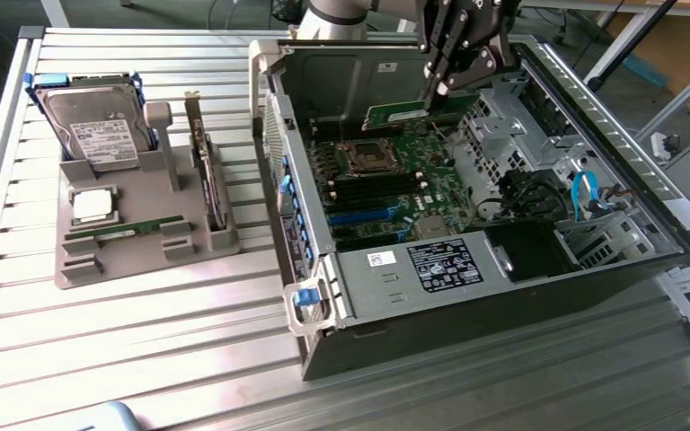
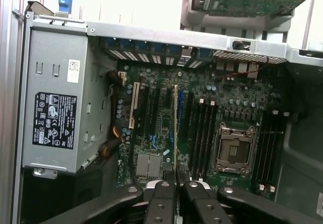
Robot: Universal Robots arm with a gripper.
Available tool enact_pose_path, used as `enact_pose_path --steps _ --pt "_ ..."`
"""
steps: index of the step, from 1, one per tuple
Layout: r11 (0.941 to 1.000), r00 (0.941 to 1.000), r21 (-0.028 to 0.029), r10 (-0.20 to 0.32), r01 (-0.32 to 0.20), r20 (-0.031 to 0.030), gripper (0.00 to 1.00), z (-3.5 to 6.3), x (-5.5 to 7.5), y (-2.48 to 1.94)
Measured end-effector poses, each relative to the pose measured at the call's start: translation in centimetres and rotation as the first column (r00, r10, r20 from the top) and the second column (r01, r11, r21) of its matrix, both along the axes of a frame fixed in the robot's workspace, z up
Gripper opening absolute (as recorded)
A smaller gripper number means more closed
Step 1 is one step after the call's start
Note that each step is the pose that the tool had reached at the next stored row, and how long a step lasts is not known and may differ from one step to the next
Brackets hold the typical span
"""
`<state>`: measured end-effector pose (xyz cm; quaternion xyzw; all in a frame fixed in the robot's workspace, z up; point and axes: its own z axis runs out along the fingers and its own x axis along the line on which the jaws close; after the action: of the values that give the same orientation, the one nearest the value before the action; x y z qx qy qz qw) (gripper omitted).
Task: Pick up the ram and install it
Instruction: 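Pick up the ram and move it above insertion slot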
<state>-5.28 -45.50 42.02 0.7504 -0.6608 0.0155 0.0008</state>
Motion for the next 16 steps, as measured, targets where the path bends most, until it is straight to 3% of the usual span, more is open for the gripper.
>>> enact_pose_path --steps 16 --pt "1.0000 1.0000 -0.0007 0.000 0.000 0.0000 0.13 0.00 1.9 0.00"
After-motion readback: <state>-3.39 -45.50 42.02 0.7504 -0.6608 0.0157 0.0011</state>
